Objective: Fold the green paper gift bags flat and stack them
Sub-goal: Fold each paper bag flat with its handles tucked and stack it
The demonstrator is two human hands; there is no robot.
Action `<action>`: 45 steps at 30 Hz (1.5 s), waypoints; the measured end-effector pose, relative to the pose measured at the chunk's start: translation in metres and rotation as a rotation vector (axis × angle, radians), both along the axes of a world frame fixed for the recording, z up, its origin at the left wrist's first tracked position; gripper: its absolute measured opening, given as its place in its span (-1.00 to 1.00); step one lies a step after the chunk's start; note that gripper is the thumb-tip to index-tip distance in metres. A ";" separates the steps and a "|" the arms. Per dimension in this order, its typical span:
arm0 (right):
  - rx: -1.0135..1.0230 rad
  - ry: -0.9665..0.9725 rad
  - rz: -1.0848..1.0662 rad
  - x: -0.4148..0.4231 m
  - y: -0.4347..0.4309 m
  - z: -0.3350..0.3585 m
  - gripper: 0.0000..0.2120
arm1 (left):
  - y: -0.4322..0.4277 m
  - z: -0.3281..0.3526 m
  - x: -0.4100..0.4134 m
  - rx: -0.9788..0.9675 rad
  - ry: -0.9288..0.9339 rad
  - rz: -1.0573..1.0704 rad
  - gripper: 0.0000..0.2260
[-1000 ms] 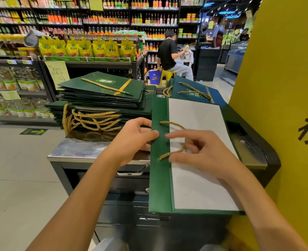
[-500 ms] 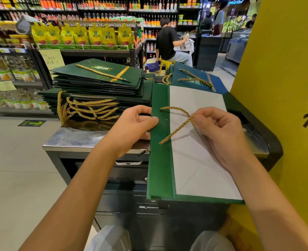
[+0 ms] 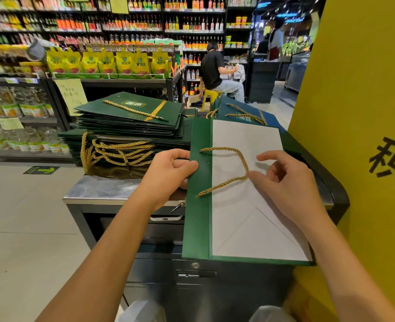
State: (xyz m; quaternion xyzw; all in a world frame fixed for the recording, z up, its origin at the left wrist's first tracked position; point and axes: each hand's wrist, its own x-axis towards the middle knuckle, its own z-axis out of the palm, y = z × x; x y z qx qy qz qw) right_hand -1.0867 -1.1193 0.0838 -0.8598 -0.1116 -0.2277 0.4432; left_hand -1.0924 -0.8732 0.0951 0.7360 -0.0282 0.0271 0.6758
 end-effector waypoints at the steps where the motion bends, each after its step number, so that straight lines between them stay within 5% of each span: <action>1: -0.039 -0.001 -0.078 0.000 -0.006 0.000 -0.69 | 0.000 0.000 0.000 -0.001 0.000 0.019 -0.87; 5: -0.258 0.076 -0.384 -0.001 -0.025 -0.004 -0.39 | -0.002 0.000 -0.001 0.006 -0.003 0.084 -0.88; 7: -0.254 0.128 -0.394 -0.006 -0.027 0.000 -0.45 | -0.001 -0.002 -0.002 0.024 -0.034 0.121 -0.89; 16: 0.185 0.143 -0.210 -0.026 -0.035 0.023 -0.75 | -0.008 -0.002 -0.008 0.175 -0.195 0.247 -0.76; 25: 0.436 -0.086 -0.046 -0.044 -0.034 0.079 -0.98 | -0.010 0.046 -0.021 -0.023 -0.371 0.257 -0.80; 31: 0.604 -0.273 0.047 -0.044 -0.039 0.116 -0.79 | -0.010 0.099 -0.036 -0.025 -0.634 0.202 -0.89; 37: 0.856 -0.024 0.196 -0.031 -0.041 0.115 -0.54 | 0.000 0.104 -0.031 -0.233 -0.445 0.085 -0.81; 41: 0.631 0.147 0.164 -0.033 -0.044 0.096 -0.92 | 0.006 0.087 -0.027 -0.233 -0.292 0.073 -0.85; 45: 0.523 0.251 0.118 -0.027 -0.043 0.075 -0.61 | 0.001 0.064 -0.016 -0.128 -0.160 0.144 -0.81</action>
